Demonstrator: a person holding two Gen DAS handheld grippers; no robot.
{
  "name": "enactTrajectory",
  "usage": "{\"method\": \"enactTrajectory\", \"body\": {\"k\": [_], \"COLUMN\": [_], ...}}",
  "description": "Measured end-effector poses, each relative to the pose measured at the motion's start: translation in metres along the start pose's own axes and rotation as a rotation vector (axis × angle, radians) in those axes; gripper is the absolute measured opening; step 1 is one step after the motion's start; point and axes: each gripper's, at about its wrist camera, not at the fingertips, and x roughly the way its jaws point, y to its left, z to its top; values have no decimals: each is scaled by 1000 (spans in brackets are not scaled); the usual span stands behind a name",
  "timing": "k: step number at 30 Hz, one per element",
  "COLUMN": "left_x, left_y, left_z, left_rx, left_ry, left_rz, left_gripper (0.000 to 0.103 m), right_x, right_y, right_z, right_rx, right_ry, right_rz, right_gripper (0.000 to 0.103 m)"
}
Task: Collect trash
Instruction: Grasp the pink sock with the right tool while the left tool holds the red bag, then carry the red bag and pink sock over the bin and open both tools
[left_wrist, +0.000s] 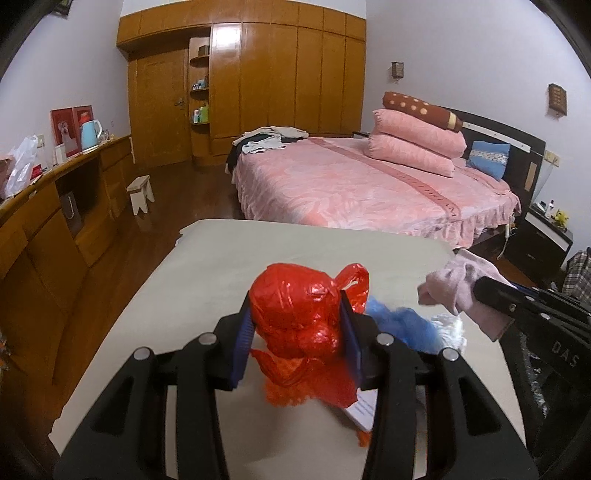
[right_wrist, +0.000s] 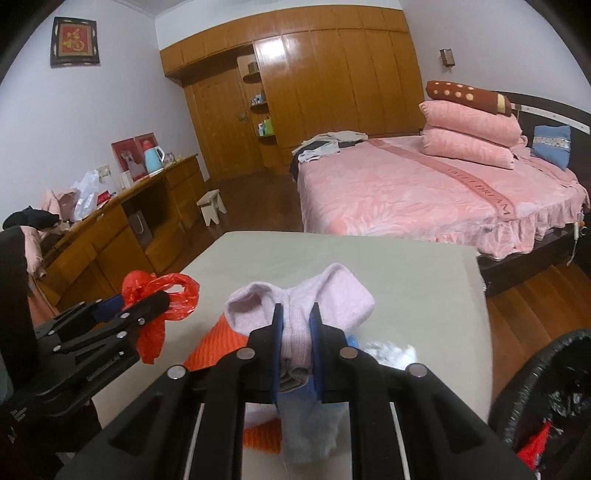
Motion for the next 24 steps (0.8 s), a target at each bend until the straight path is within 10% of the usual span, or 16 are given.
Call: {"method": "enactTrajectory", "body": {"k": [24], "left_x": [-32], "left_y": [-60], "left_z": [-16], "left_rx": [80], "left_ry": [3], "left_rz": [-95], "left_gripper": [41], "right_x": [-76], "right_y": [-47], "right_z": [-21], "right_rx": [58], "right_ry": [-12], "right_rz": [-141], "right_gripper": [13]}}
